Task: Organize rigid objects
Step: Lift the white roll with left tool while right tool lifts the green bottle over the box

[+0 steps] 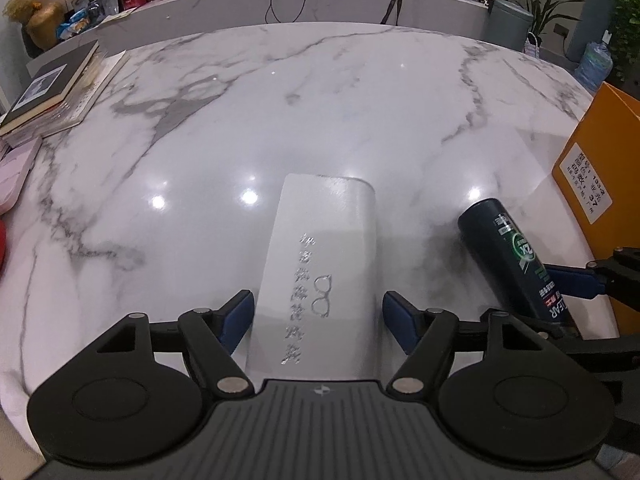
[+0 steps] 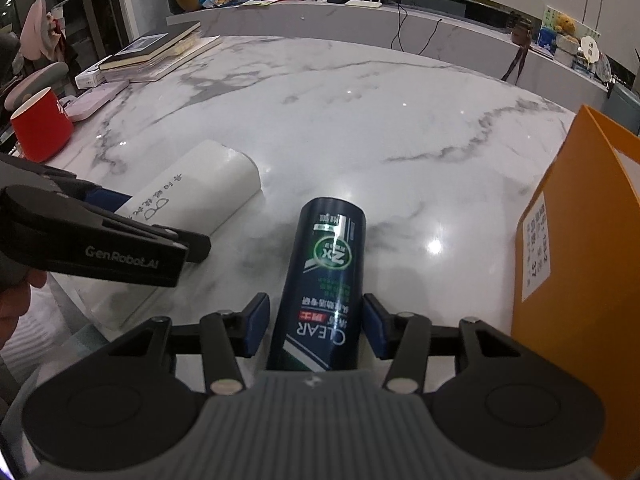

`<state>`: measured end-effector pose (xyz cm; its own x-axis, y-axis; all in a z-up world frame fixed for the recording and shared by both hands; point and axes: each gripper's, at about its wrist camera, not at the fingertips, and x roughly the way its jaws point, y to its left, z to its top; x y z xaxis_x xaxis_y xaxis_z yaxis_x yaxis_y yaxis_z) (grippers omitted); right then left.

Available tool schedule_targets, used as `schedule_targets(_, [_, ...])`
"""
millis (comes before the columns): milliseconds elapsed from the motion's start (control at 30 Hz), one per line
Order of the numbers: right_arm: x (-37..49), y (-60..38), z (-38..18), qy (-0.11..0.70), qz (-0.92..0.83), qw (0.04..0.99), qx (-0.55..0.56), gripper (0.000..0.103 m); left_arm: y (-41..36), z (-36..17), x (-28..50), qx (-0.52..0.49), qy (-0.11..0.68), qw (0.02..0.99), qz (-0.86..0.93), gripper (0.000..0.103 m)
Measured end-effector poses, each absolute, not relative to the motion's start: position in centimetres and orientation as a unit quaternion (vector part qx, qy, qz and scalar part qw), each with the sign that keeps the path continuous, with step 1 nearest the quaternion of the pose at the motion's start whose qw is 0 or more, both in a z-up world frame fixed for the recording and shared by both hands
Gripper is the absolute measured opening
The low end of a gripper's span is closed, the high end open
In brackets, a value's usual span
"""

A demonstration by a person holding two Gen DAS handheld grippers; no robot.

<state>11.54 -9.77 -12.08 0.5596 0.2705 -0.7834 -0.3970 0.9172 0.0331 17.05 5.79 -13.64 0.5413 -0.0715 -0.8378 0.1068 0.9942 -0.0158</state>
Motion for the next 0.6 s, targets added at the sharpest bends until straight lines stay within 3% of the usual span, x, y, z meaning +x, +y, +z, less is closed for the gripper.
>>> schedule_targets(33, [11.6, -9.7, -12.1, 0.428, 0.188, 0.881, -0.077, 0.044, 5.6, -13.6, 17.1, 0.020, 0.475, 0.878, -0.051, 0.073])
schedule_targets(133, [11.7, -9.8, -12.0, 0.429, 0.190, 0.879, -0.078, 0.041, 5.6, -13.5, 17.1, 0.020, 0.475, 0.879, -0.048, 0.070])
schedule_targets(600, [10.0, -9.9, -9.1, 0.391, 0.204, 0.894, -0.081, 0.041, 5.6, -10.9, 14.5, -0.007, 0.450, 0.892, -0.051, 0.069])
